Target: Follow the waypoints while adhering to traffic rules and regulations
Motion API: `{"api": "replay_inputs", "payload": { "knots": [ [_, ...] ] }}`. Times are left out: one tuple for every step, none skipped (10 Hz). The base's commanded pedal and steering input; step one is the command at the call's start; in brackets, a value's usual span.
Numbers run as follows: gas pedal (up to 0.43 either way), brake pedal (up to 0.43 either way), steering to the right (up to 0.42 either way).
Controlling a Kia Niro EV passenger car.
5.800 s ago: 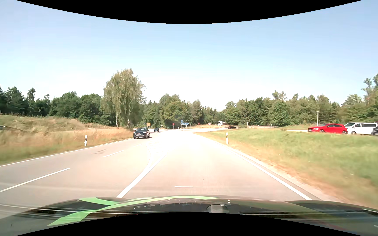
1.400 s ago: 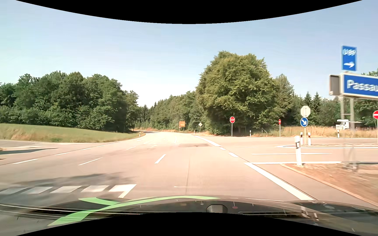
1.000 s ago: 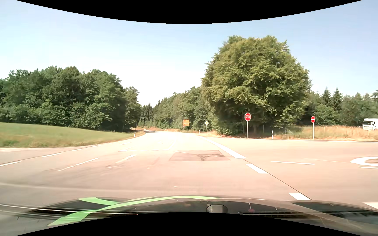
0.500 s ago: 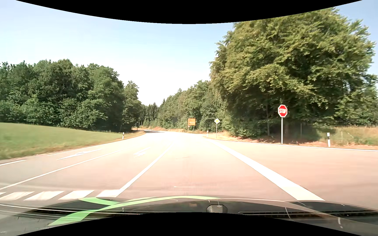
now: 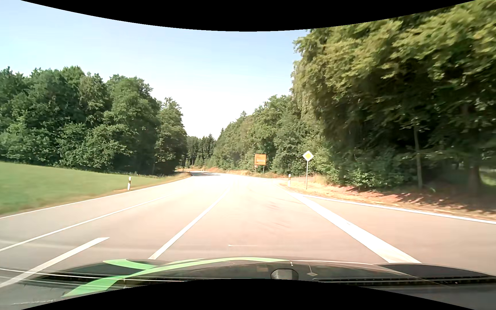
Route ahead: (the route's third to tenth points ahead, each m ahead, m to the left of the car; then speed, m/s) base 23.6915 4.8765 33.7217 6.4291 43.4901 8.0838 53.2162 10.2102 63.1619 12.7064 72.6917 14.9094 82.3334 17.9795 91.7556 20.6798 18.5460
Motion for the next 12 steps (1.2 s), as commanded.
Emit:
{"api": "replay_inputs", "payload": {
  "knots": [
    [0.220,0.000,-0.024],
    [0.220,0.000,-0.024],
    [0.228,0.000,-0.024],
    [0.240,0.000,-0.023],
    [0.240,0.000,-0.024],
    [0.240,0.000,-0.023],
    [0.240,0.000,-0.024],
    [0.240,0.000,-0.024],
    [0.240,0.000,-0.024],
    [0.248,0.000,-0.023],
    [0.248,0.000,-0.024],
    [0.228,0.000,-0.024]
  ]
}}
